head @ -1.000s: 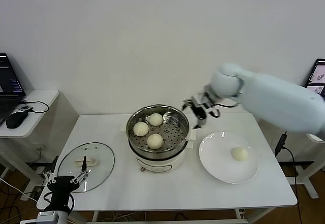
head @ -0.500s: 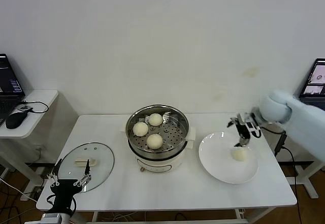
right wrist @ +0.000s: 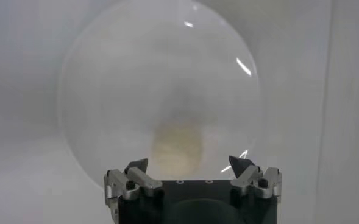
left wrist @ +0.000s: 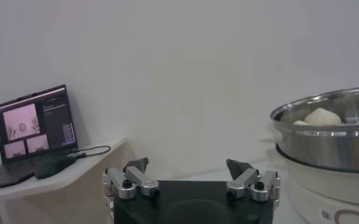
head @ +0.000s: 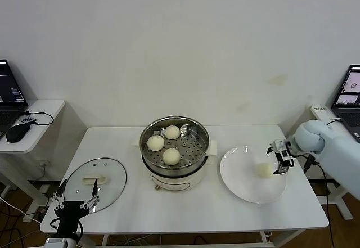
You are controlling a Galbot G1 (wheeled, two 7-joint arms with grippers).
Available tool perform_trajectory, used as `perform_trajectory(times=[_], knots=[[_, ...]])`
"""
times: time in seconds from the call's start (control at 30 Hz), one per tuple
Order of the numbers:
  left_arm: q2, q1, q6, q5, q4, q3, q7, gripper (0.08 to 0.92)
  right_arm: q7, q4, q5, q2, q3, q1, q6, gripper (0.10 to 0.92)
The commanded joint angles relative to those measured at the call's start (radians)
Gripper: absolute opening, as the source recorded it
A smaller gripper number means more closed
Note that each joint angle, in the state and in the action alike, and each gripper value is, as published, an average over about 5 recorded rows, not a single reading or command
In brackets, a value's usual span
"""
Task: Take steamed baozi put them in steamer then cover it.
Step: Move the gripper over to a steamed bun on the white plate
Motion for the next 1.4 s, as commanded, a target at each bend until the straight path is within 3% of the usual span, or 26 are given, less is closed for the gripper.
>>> perform_trajectory(times=[0.03,0.6,1.17,1.4], knots=[[-0.001,-0.001,0.0,-0.001,0.008,-0.001,0.0,0.823,0.011,-0.107,-0.078,0.104,0.052,-0.068,0.016,0.823],[-0.003,-0.007,-0.001,-0.003,0.021,0.003,0.0,0.823,0.001,-0.182,-0.133,0.142,0.077,-0.077,0.013,0.817],[-0.008,-0.003,-0.001,0.001,0.009,0.003,-0.001,0.823,-0.013,-0.175,-0.124,0.148,0.09,-0.076,0.012,0.642],[-0.005,-0.002,0.0,0.002,0.0,0.002,-0.001,0.823,-0.032,-0.083,-0.042,0.082,0.035,0.001,-0.02,0.607]])
